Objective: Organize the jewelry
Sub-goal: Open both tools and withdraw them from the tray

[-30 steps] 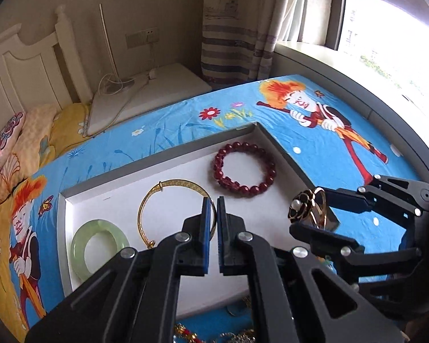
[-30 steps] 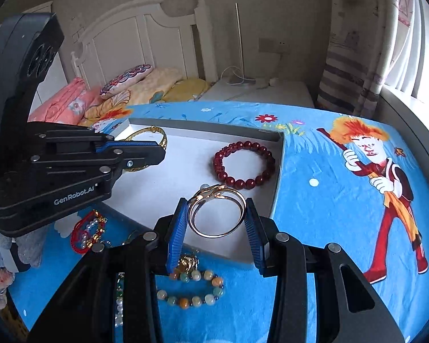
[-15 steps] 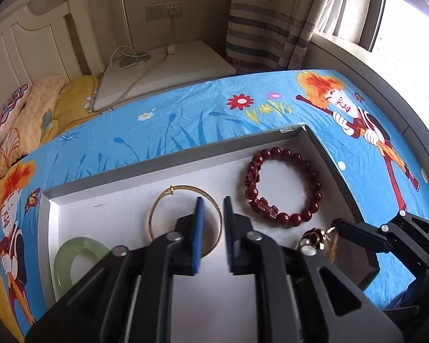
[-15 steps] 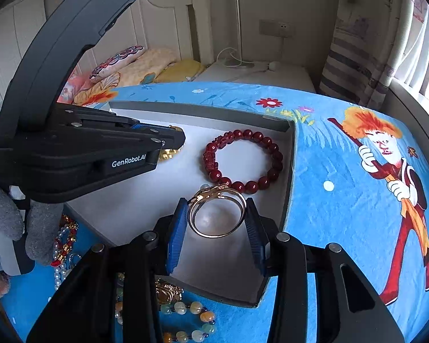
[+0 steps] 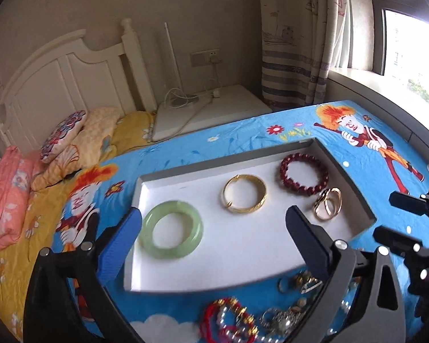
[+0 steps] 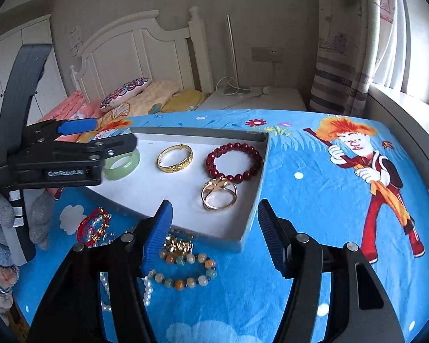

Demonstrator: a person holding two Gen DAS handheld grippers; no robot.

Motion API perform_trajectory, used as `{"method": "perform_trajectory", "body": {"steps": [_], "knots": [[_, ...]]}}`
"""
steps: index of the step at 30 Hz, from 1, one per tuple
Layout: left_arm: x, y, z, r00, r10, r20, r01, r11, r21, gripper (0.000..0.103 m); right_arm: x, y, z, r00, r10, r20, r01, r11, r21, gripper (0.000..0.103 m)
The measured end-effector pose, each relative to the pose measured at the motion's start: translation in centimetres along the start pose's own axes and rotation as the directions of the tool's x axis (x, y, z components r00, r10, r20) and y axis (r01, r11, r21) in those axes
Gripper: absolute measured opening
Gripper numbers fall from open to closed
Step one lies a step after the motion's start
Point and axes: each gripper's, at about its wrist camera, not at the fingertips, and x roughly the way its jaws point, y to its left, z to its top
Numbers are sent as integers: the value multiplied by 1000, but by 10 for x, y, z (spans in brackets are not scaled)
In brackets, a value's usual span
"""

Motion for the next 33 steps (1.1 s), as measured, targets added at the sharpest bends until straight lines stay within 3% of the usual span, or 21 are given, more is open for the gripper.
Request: {"method": "perform_trajectory", "body": {"steps": [6, 14, 20, 23, 28, 33], "knots": [[-33, 21, -76, 999, -1, -46, -1, 998, -56, 100, -5, 1, -24, 999, 22, -36, -20, 999, 42, 60], [-54, 38, -138, 994, -91, -60, 80, 983, -165, 100, -12, 19, -37, 999, 17, -31, -17, 1000, -10, 60], [-46, 51, -144, 982, -173, -72, 150, 958, -243, 100, -8, 20, -37, 999, 9, -45, -10, 1000, -21, 60], [-43, 53, -143, 981, -177, -80, 150, 953, -262, 100, -5, 23, -37, 998, -14, -54, 12, 999, -34, 60], [-42, 56, -142, 979, -189, -74, 163, 948, -274, 100, 2, 48, -40, 995, -48, -88, 34, 988, -150, 60], [-44, 63, -143, 978, -202, -53, 177, 935, -307, 100, 13, 76, -39, 993, -33, -114, 0, 962, -274, 60]]}}
